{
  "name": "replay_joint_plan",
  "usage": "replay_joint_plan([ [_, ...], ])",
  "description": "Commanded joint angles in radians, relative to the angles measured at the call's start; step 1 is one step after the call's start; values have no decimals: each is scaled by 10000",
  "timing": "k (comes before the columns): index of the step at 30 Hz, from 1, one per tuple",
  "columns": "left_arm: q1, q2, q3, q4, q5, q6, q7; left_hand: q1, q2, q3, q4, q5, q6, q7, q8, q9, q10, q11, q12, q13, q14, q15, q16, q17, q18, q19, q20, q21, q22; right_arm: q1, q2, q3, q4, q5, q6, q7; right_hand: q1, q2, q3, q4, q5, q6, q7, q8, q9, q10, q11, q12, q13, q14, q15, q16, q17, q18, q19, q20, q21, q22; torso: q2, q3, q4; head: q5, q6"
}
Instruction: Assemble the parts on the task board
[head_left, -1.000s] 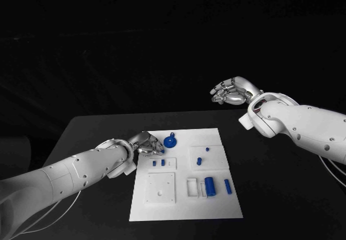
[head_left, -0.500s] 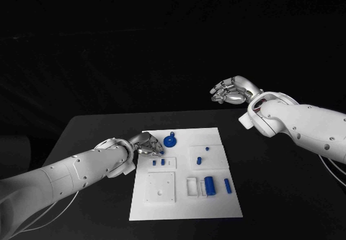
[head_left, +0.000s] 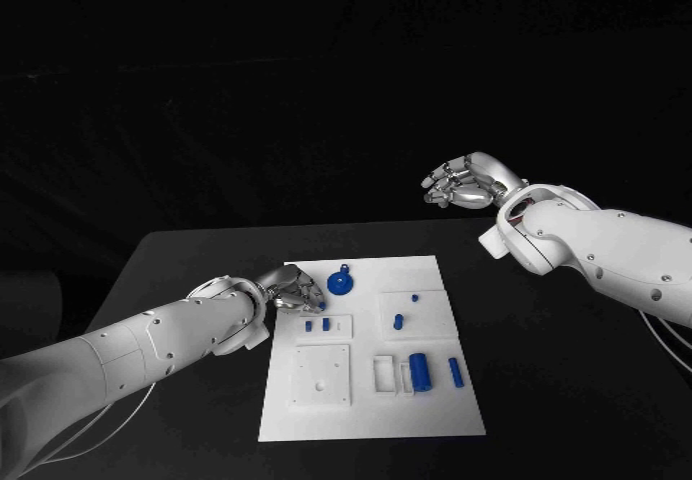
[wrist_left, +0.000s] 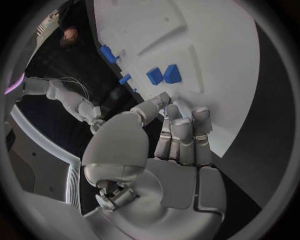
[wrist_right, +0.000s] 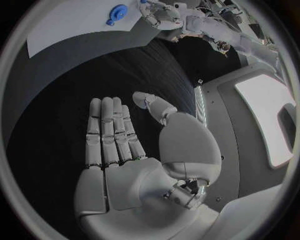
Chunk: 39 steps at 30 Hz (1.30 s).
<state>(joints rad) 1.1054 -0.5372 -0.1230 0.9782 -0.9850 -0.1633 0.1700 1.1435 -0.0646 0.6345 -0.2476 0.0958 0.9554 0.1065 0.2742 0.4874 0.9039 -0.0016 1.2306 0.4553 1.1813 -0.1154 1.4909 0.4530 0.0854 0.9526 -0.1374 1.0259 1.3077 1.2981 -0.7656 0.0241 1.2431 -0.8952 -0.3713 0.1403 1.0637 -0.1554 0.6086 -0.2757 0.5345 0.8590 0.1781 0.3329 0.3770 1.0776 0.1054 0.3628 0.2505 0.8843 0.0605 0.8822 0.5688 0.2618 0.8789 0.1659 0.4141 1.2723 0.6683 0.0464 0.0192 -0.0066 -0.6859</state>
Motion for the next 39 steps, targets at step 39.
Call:
replay_joint_plan([
  [39, 103, -219, 24, 459, 293, -776, 658, 207, -346, 249, -92, -350, -333, 319, 31, -116, -309, 328, -2564, -1569, -95, 343, -347, -85, 94, -116, -417, -105, 95, -13, 21, 2, -5, -73, 282, 2, -52, 55, -63, -57, 27, -13, 38, 52, -23, 62, -5, -44, -11, 6, 69, 47, -25, 0, 95, -19, -111, 42, -7, 0, 6, 12, 104],
])
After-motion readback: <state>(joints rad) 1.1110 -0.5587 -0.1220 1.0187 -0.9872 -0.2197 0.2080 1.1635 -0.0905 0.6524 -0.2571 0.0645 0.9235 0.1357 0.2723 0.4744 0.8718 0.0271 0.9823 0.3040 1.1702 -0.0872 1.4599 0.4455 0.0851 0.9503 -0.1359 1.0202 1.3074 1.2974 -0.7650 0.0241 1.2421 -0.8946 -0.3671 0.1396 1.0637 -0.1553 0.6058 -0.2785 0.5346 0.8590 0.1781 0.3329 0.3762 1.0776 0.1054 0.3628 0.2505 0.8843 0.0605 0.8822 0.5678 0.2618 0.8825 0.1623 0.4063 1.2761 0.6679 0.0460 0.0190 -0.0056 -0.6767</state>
